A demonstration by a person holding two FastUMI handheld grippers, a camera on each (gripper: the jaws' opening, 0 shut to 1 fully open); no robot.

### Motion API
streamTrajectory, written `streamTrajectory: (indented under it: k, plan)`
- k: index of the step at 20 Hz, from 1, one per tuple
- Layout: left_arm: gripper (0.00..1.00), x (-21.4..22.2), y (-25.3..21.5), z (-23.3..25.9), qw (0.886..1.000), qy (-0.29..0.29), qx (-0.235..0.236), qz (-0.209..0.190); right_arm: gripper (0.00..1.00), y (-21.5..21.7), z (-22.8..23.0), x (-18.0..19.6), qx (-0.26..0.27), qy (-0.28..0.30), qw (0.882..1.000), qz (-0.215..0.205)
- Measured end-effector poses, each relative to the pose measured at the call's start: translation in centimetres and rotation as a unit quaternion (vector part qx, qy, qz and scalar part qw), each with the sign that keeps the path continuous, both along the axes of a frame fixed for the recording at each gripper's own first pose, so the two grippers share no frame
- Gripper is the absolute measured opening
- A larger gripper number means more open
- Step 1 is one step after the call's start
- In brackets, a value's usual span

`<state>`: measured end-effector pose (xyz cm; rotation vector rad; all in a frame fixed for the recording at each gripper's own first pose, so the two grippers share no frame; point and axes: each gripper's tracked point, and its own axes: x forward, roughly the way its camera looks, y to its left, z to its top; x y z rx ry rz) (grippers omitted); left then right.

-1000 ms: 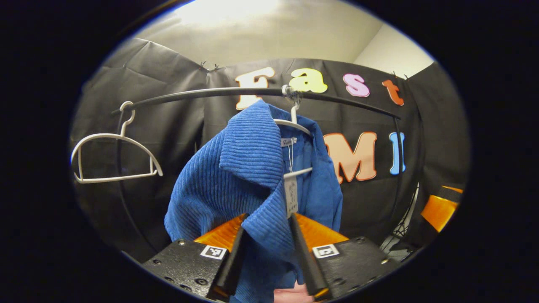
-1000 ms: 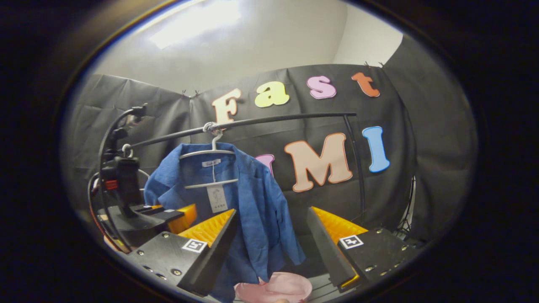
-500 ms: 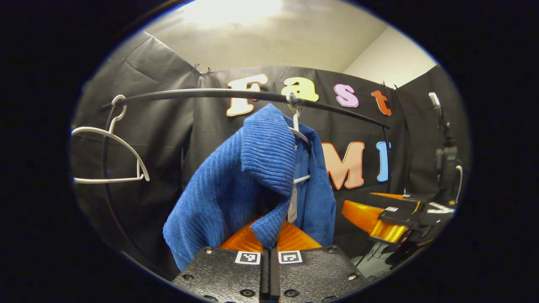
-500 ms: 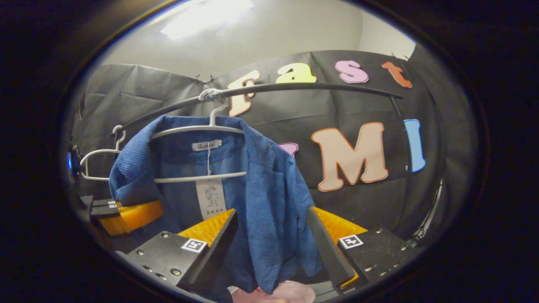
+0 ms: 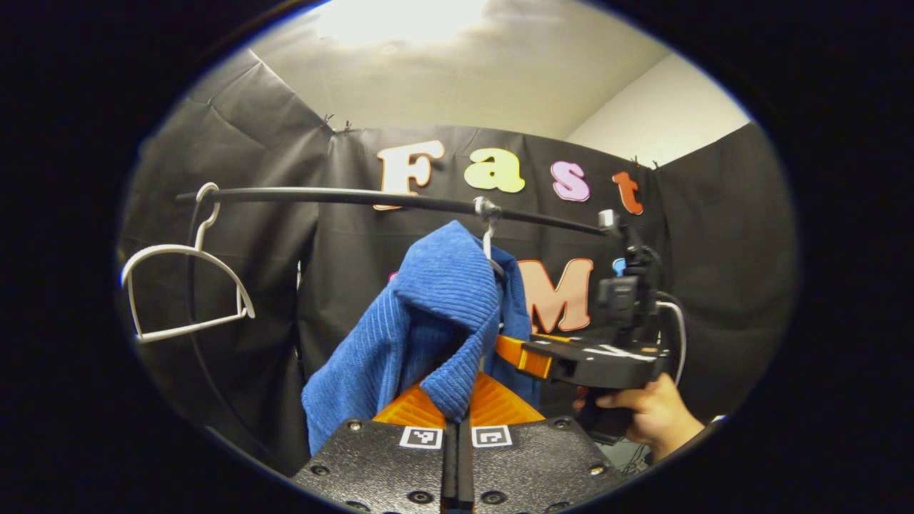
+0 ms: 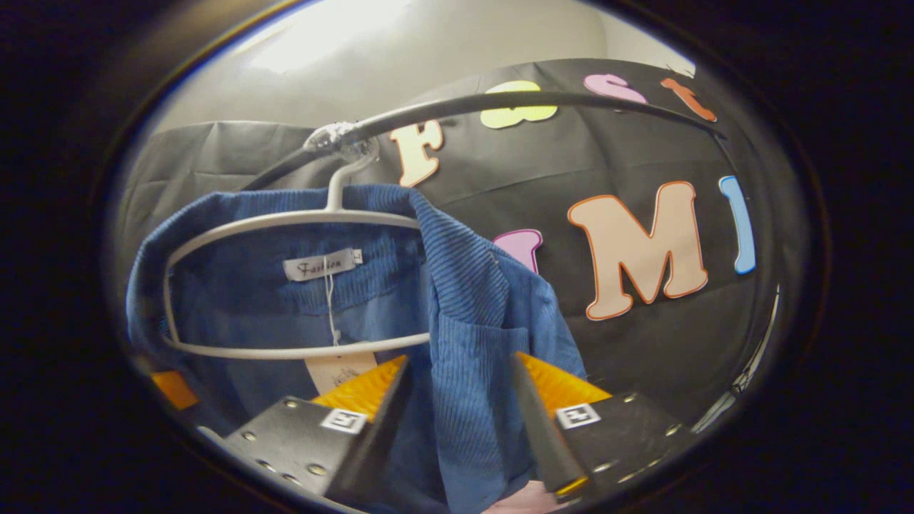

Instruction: Grasp the clothes on the hanger with both hands and then place them into the laundry hamper below.

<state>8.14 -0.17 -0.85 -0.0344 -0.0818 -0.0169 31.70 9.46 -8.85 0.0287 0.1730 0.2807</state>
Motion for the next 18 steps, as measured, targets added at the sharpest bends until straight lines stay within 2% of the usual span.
streamTrajectory:
  k: [2,3,5,9,11,14,18]
  plan:
    - [0.01,-1.0,0.5,1.0,1.000,-0.007,0.006,-0.003,0.40,-0.5,-1.0,0.8,0.003,0.009,1.000,-0.025]
    - [0.01,-1.3,0.7,1.1,1.000,-0.005,0.006,-0.008,0.34,-0.9,-1.2,1.4,0.011,0.012,0.999,-0.041]
    - [0.00,-2.1,0.4,1.5,0.999,-0.001,-0.006,-0.033,0.00,-0.4,-1.6,1.6,0.027,0.018,0.999,-0.042]
    - [0.00,-3.2,2.4,3.2,0.999,-0.019,0.015,-0.024,0.00,-2.1,-0.7,2.1,-0.041,-0.026,0.995,-0.090]
    - [0.01,-3.1,2.1,2.7,0.999,-0.003,0.007,-0.041,0.01,-2.3,-0.6,2.3,-0.061,-0.038,0.992,-0.104]
    - [0.01,-2.8,4.2,2.8,0.999,0.001,0.019,-0.029,0.00,-4.8,1.0,2.3,-0.095,-0.079,0.980,-0.158]
    - [0.01,-3.2,5.5,3.0,0.999,-0.001,0.049,-0.022,0.00,-6.9,2.9,3.2,-0.122,-0.119,0.967,-0.190]
